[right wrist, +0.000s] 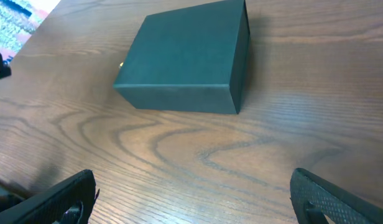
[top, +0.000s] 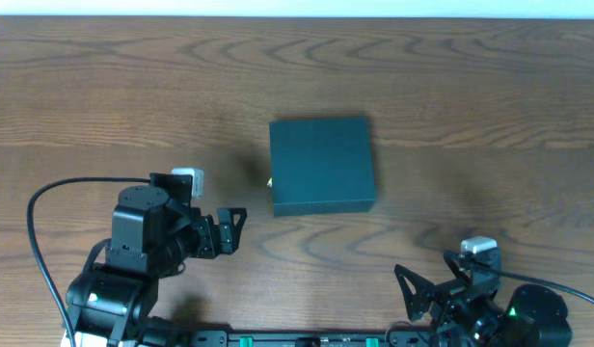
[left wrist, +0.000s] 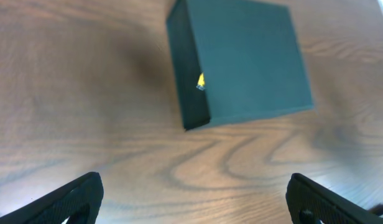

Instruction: Pack container

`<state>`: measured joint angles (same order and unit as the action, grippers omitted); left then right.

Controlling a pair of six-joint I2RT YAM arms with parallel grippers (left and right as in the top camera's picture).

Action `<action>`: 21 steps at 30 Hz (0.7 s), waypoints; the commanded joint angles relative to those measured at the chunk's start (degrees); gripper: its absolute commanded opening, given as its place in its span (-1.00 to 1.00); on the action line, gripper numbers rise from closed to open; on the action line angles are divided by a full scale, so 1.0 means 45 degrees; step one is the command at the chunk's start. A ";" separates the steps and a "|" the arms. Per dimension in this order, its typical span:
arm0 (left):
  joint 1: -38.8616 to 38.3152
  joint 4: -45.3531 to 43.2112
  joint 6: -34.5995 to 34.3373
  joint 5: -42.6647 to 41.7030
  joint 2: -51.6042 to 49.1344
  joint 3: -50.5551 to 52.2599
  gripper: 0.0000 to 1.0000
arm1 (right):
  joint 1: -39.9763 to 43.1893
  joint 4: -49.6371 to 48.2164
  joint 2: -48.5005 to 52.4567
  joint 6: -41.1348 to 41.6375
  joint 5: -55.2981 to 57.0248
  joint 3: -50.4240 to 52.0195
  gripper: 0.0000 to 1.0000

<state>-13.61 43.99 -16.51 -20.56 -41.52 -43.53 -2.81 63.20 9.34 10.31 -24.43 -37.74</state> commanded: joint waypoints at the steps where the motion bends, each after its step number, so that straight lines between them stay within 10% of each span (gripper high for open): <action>1: -0.0005 0.0695 0.0044 0.0423 -0.0010 -0.0005 0.91 | 0.0034 0.0019 -0.0063 0.0185 -0.0097 0.0107 0.98; 21: 0.0971 -0.5829 -0.1064 0.3138 0.7213 0.7223 0.91 | 0.0034 0.0019 -0.0063 0.0185 -0.0097 0.0107 0.98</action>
<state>-10.07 19.31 -19.75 -7.27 -11.75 -13.26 -2.81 63.22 9.34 10.31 -24.47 -37.63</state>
